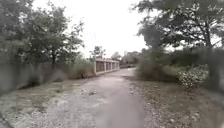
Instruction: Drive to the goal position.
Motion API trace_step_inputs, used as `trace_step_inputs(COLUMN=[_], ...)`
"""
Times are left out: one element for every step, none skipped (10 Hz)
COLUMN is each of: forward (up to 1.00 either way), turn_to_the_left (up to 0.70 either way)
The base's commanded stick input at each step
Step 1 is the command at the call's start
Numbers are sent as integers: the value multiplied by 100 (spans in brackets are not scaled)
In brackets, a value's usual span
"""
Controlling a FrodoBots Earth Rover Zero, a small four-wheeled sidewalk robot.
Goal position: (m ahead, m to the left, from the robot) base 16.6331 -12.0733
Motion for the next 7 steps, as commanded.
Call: trace_step_inputs(forward=[70,70,70,70,70,70,70], turn_to_the_left=[0,0,0,0,0,0,0])
